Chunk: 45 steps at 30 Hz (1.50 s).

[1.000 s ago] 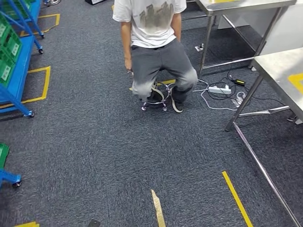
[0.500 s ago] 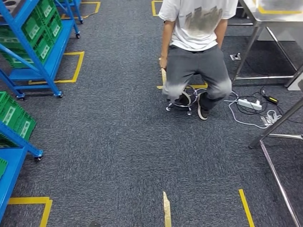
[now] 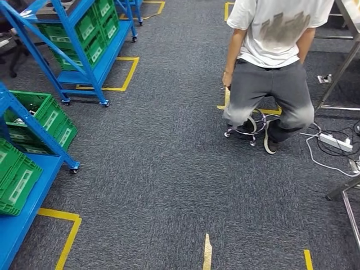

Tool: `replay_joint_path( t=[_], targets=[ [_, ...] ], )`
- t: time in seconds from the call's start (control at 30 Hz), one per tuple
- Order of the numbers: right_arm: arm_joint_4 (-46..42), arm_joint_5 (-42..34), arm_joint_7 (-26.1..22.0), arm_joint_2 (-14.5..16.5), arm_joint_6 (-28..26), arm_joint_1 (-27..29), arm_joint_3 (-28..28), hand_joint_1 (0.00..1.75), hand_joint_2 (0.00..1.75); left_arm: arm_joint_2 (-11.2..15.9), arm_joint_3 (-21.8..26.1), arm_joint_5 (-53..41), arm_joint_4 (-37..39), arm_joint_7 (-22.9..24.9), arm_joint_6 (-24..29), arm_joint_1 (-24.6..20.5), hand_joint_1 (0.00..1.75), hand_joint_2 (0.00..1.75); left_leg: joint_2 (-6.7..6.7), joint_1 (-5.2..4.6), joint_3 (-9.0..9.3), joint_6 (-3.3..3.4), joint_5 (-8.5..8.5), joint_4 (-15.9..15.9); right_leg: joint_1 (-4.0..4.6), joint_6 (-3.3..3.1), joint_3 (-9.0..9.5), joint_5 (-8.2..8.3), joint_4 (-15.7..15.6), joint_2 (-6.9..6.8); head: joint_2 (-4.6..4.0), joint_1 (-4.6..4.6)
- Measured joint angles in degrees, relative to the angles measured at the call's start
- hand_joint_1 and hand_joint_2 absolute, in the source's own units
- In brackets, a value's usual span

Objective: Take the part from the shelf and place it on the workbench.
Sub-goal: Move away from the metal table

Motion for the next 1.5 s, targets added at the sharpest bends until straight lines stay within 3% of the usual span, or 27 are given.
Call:
replay_joint_path(
  t=[0.07,0.1,0.17,0.23,0.3,0.37,0.4,0.47,0.53,0.57,0.6,0.67,0.73,0.8,0.87,0.9,0.97,1.03,1.1,1.13,1.17,1.23,1.3,1.37,1.4,1.43,1.5],
  targets=[
    [0.0,0.1,0.0,0.0,0.0,0.2,0.0,0.00,0.00,0.0,0.0,0.0,0.0,0.1,0.0,0.0,0.00,0.00,0.78,0.19,-2.89,-0.25,-2.38,6.4,0.23,-0.29,0.09,-0.22,0.0,-1.96,0.00,-0.03],
    [0.0,0.2,0.0,0.0,0.0,0.3,0.0,0.00,0.00,0.0,0.0,0.0,0.0,0.1,0.1,0.1,0.00,0.00,0.92,0.26,-3.09,-0.29,-2.04,7.0,0.30,-0.34,0.17,-0.33,0.0,-2.81,0.00,-0.03],
    [0.0,0.3,0.0,0.0,0.0,0.3,0.0,0.00,0.00,0.0,0.0,0.0,0.0,0.1,0.1,0.4,0.00,0.00,1.56,0.31,-0.55,-0.12,1.24,2.3,0.39,-0.29,0.51,-0.60,0.0,-4.26,0.00,-0.04],
    [0.0,0.4,0.0,0.0,0.1,0.3,0.0,0.00,0.00,0.0,0.0,0.0,0.0,0.2,0.1,0.4,0.00,0.00,4.21,-0.21,3.28,0.45,3.81,-5.1,0.62,0.06,0.87,-1.04,0.1,-5.52,0.00,-0.04],
    [0.0,0.4,0.1,0.0,0.2,0.2,0.0,0.00,0.00,0.1,0.0,0.0,0.0,0.6,-0.2,0.3,0.00,0.00,5.97,-0.84,4.71,1.08,4.03,-8.3,0.89,0.59,1.12,-1.39,0.1,-6.73,0.00,0.01],
    [0.0,0.5,0.3,0.0,0.4,0.0,0.0,0.00,0.00,0.1,0.0,0.0,0.0,1.1,-0.7,0.4,0.00,0.00,4.86,-0.85,4.65,1.69,4.20,-8.8,0.92,1.18,1.39,-1.68,-0.1,-7.71,0.01,0.02],
    [0.0,0.6,0.4,0.0,0.5,0.0,0.0,0.00,0.00,0.1,0.0,0.0,0.0,1.2,-0.8,0.5,0.00,0.00,4.22,-0.70,4.80,2.03,4.33,-9.0,0.84,1.49,1.35,-2.15,0.3,-7.11,0.01,0.08],
    [0.1,0.7,0.5,0.0,0.6,0.0,0.0,0.00,0.00,0.2,0.0,0.0,0.0,1.3,-0.9,0.5,0.00,0.00,2.87,-0.32,5.06,2.68,4.67,-9.6,0.58,1.99,-0.31,-4.54,4.0,-4.05,0.01,0.37],
    [0.1,0.8,0.6,0.0,0.6,0.1,0.0,0.00,0.00,0.2,0.0,0.0,0.0,1.3,-1.0,0.3,0.00,0.00,1.38,-0.29,4.93,2.99,4.76,-9.6,0.43,2.22,-4.16,-7.87,11.8,-1.34,0.01,0.62],
    [0.1,0.8,0.6,0.0,0.7,0.2,0.0,0.00,0.00,0.3,0.0,0.0,0.0,1.3,-1.1,0.3,0.00,0.00,0.56,-0.28,4.91,3.04,4.77,-9.6,0.39,2.29,-6.01,-8.76,15.0,-0.91,0.00,0.62],
    [0.1,0.8,0.6,0.0,0.7,0.3,0.0,0.00,0.00,0.3,0.0,0.0,0.0,1.3,-1.1,0.3,0.00,0.00,-0.23,-0.28,4.94,3.06,4.77,-9.6,0.37,2.32,-7.08,-8.53,16.4,-0.75,0.00,0.61],
    [0.1,0.7,0.7,0.0,0.9,0.3,0.0,0.00,0.00,0.3,0.1,0.0,0.0,1.3,-1.2,0.5,0.00,0.00,-1.84,-0.21,5.10,2.98,4.74,-9.5,0.22,2.35,-6.05,-4.87,12.6,-0.33,0.00,0.59],
    [0.1,0.5,0.7,0.0,1.0,0.3,0.0,0.00,0.00,0.3,0.1,0.0,0.0,1.3,-1.2,0.4,0.00,0.00,-3.36,-0.17,5.03,2.61,4.60,-9.1,-0.20,2.38,-2.93,-1.00,4.9,2.17,0.00,0.61],
    [0.2,0.3,0.8,0.0,1.1,0.3,0.0,0.00,0.00,0.3,0.0,-0.1,0.0,1.3,-1.3,0.3,0.00,0.00,-4.69,-0.11,4.52,1.89,4.65,-8.8,-0.40,2.14,-1.07,-0.10,1.1,4.28,0.00,0.58],
    [0.2,0.3,1.0,0.0,1.1,0.3,-0.1,0.00,0.00,0.4,0.0,-0.3,0.0,1.3,-1.4,0.4,0.00,0.00,-5.89,0.12,4.04,1.10,4.95,-8.8,-0.23,1.48,-0.65,-0.13,0.7,3.61,0.00,0.54],
    [0.2,0.3,1.1,0.0,1.1,0.3,-0.1,0.00,0.00,0.4,0.0,-0.4,0.0,1.3,-1.4,0.6,0.00,0.00,-5.50,0.15,3.86,0.78,4.80,-8.6,-0.21,1.11,-0.54,0.04,0.5,2.91,0.00,0.51],
    [0.2,0.3,1.2,0.0,1.2,0.3,-0.1,0.00,0.00,0.5,0.0,-0.8,0.0,1.6,-1.6,0.6,0.00,0.00,-2.83,0.05,2.50,0.20,2.84,-5.6,-0.27,0.36,-0.28,0.29,0.1,1.31,0.00,0.15],
    [0.2,0.3,1.3,0.0,1.2,0.3,-0.2,0.00,0.00,0.5,0.0,-1.0,0.0,2.0,-2.0,0.3,0.00,0.00,0.06,0.09,-0.73,-0.25,-0.76,1.6,-0.11,-0.05,-0.19,0.16,0.0,-0.55,0.00,-0.15],
    [0.2,0.2,1.5,0.0,1.2,0.4,-0.3,0.00,0.00,0.5,0.0,-1.1,0.0,2.2,-2.2,0.3,0.00,0.00,0.84,0.33,-3.22,-0.50,-2.42,7.1,0.02,-0.20,-0.12,-0.04,0.0,-2.44,0.00,-0.14],
    [0.2,0.1,1.5,0.0,1.2,0.4,-0.4,0.00,0.00,0.5,0.0,-1.1,0.0,2.1,-2.2,0.4,0.00,0.00,1.01,0.41,-3.07,-0.54,-1.69,6.9,0.05,-0.21,-0.03,-0.15,0.0,-3.23,0.00,-0.15],
    [0.2,0.0,1.5,0.0,1.2,0.4,-0.4,0.00,0.00,0.5,0.0,-1.1,0.0,1.7,-2.0,0.5,0.00,0.00,1.33,0.44,-1.77,-0.48,0.03,4.4,0.05,-0.16,0.13,-0.28,0.0,-3.95,0.00,-0.17],
    [0.2,-0.3,1.4,0.0,1.2,0.3,-0.5,0.00,0.00,0.5,0.0,-1.1,0.0,0.8,-1.3,0.5,0.00,0.00,3.67,0.12,2.35,-0.08,3.51,-3.5,0.17,0.14,0.55,-0.66,0.0,-5.27,0.00,-0.17],
    [0.2,-0.4,1.4,0.0,1.2,0.2,-0.7,0.00,0.00,0.6,0.0,-1.1,0.0,0.1,-0.8,0.3,0.00,0.00,5.89,-0.43,4.66,0.54,4.51,-8.2,0.43,0.75,0.83,-1.12,0.1,-6.48,0.00,-0.12],
    [0.2,-0.4,1.4,0.0,1.2,0.1,-0.8,0.00,0.00,0.6,0.0,-1.1,0.0,-0.1,-0.7,0.3,0.00,0.00,5.46,-0.72,4.69,1.13,4.28,-8.8,0.58,1.35,1.25,-1.40,-0.1,-7.72,0.00,-0.10],
    [0.2,-0.4,1.3,0.0,1.2,0.0,-0.8,0.00,0.00,0.6,0.0,-1.1,0.0,-0.1,-0.7,0.4,0.00,0.00,4.77,-0.64,4.78,1.44,4.39,-9.0,0.52,1.64,1.42,-1.67,0.0,-7.71,0.00,-0.08],
    [0.2,-0.4,1.3,0.0,1.2,-0.1,-0.9,0.00,0.00,0.6,0.0,-1.1,0.0,-0.2,-0.6,0.5,0.00,0.00,4.10,-0.49,4.92,1.79,4.53,-9.3,0.45,1.92,1.31,-2.29,0.7,-6.78,0.00,0.01],
    [0.2,-0.4,1.2,0.0,1.2,-0.1,-0.9,0.00,0.00,0.7,0.0,-1.1,0.0,-0.4,-0.5,0.4,0.00,0.00,2.71,-0.16,5.11,2.46,4.78,-9.6,0.21,2.34,-0.93,-5.11,5.5,-3.33,0.01,0.38]
  ],
)
